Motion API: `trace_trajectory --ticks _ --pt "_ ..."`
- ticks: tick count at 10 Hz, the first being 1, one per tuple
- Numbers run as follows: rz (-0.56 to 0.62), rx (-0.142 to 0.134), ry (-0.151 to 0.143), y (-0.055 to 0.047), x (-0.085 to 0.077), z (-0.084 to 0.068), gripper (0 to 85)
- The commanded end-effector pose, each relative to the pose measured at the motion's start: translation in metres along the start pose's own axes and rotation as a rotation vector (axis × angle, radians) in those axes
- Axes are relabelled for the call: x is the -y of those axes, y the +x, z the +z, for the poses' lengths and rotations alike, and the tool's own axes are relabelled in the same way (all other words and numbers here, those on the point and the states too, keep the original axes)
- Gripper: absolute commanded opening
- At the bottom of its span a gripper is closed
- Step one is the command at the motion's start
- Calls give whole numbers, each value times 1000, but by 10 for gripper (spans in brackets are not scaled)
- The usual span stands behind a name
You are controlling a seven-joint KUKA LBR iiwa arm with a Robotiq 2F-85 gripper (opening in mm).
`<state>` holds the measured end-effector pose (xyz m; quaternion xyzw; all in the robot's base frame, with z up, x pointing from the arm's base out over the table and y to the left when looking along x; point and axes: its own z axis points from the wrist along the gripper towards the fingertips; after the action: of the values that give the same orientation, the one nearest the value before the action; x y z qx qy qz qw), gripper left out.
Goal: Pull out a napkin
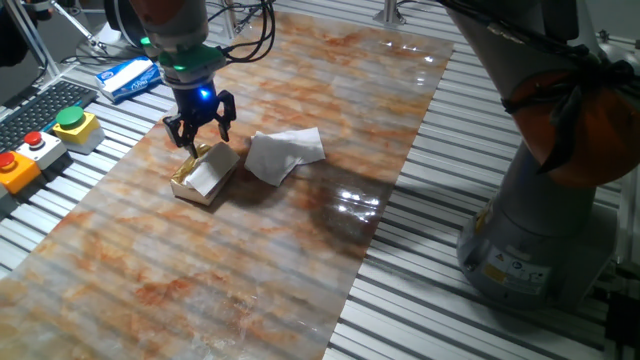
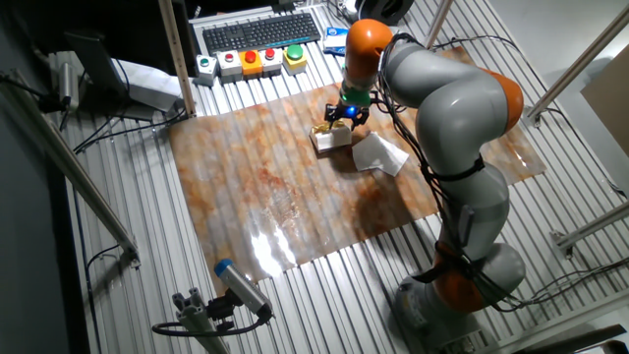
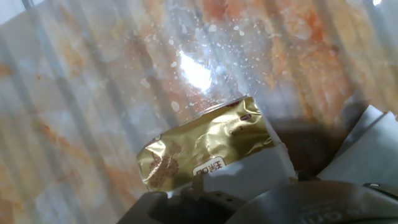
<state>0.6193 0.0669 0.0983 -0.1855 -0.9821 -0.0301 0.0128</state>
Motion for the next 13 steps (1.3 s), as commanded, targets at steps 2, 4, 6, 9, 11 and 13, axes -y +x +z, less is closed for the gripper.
trace_trajectory --ticks 2,4,6,9,11,13 --pt "1 2 -3 0 1 3 680" --pt "3 5 -6 1 0 7 680" --pt "3 6 -11 3 -1 9 510" --pt "-13 -9 -33 3 -3 9 340" --pt "-49 -34 -79 1 -2 8 0" --pt "-50 -51 -99 0 -4 5 0"
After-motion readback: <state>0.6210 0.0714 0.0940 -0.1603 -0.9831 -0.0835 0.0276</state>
